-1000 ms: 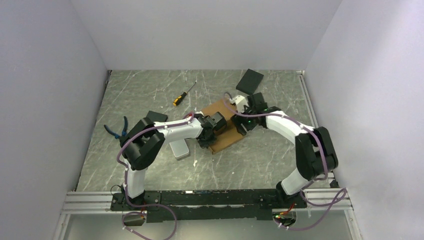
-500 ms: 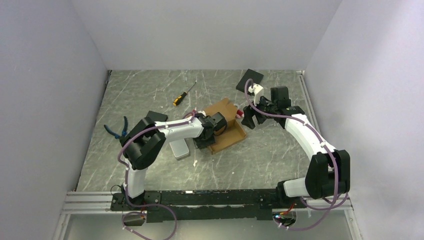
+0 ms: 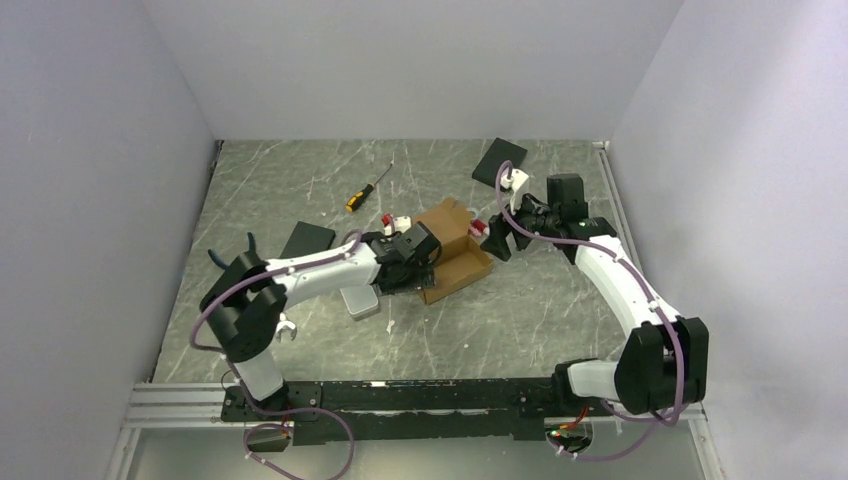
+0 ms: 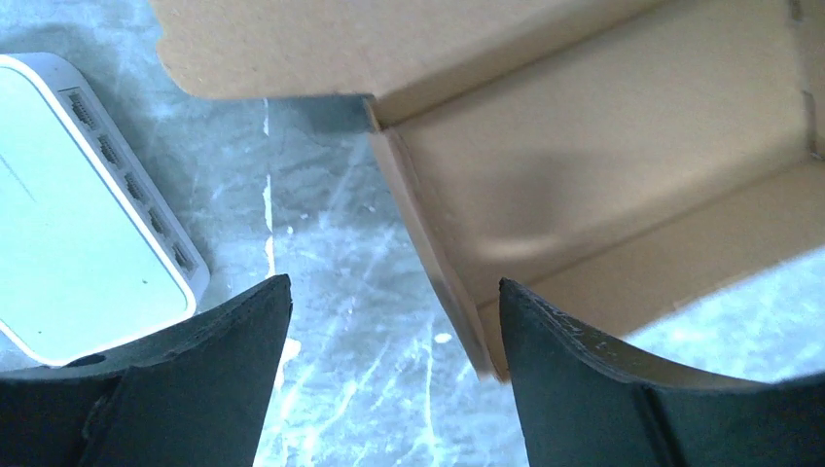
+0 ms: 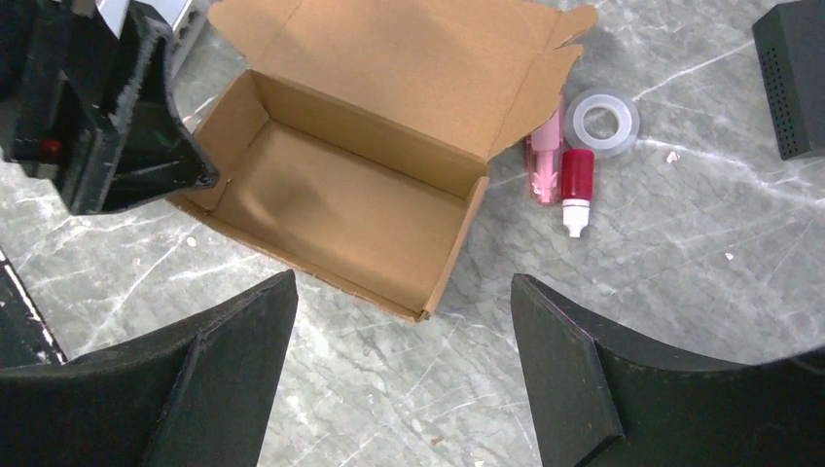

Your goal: Fold the paper box

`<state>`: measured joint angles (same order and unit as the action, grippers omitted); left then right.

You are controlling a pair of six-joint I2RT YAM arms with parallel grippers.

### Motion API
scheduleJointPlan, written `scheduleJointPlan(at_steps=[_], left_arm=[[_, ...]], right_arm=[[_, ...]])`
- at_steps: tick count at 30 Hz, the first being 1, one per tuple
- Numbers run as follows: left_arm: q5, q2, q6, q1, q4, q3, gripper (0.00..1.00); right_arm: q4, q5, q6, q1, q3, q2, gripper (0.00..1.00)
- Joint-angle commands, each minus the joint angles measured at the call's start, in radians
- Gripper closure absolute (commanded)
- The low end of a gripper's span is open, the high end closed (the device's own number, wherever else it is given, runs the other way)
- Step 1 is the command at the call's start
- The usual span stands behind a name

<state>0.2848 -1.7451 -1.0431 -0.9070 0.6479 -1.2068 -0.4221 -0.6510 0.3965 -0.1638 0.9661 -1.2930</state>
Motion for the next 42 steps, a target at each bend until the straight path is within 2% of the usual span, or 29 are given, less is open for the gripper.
scheduleJointPlan(at_steps=[1, 7, 9, 11, 15, 19, 21, 25, 33, 37, 42], left_arm=[[-0.057, 0.116, 0.088, -0.006, -0.111, 0.049, 0.17], [-0.051, 0.212, 0.128, 0.021, -0.137, 0.109, 0.14], [-0.088, 0.262, 0.134, 0.062, -0.188, 0.162, 0.14], [-0.149, 0.342, 0.142, 0.112, -0.31, 0.24, 0.14], [-0.262, 0.452, 0.165, 0.219, -0.547, 0.429, 0.12], [-0.366, 0.479, 0.113, 0.335, -0.615, 0.503, 0.02], [-0.425, 0.475, 0.081, 0.38, -0.742, 0.552, 0.01], [-0.51, 0.432, 0.025, 0.446, -0.88, 0.597, 0.01], [-0.512, 0.389, 0.025, 0.464, -0.875, 0.578, 0.01], [-0.498, 0.384, 0.032, 0.464, -0.845, 0.585, 0.05], [-0.455, 0.432, 0.103, 0.464, -0.735, 0.56, 0.08]], right_arm=[[0.008, -0.067, 0.029, 0.006, -0.011, 0.053, 0.16], [0.083, -0.208, 0.029, 0.006, -0.079, 0.097, 0.12], [0.132, -0.269, 0.016, 0.005, -0.118, 0.093, 0.12], [0.165, -0.293, -0.007, -0.003, -0.14, 0.079, 0.14], [0.178, -0.256, -0.015, -0.044, -0.143, 0.053, 0.2], [0.184, -0.211, -0.039, -0.068, -0.137, 0.02, 0.33], [0.177, -0.196, -0.041, -0.081, -0.13, 0.003, 0.35], [0.171, -0.181, -0.038, -0.092, -0.126, -0.005, 0.36], [0.095, -0.125, 0.0, -0.08, -0.071, -0.003, 0.34], [0.134, -0.068, -0.069, -0.027, -0.073, 0.013, 0.34], [0.197, 0.111, -0.174, 0.03, -0.084, 0.005, 0.35]])
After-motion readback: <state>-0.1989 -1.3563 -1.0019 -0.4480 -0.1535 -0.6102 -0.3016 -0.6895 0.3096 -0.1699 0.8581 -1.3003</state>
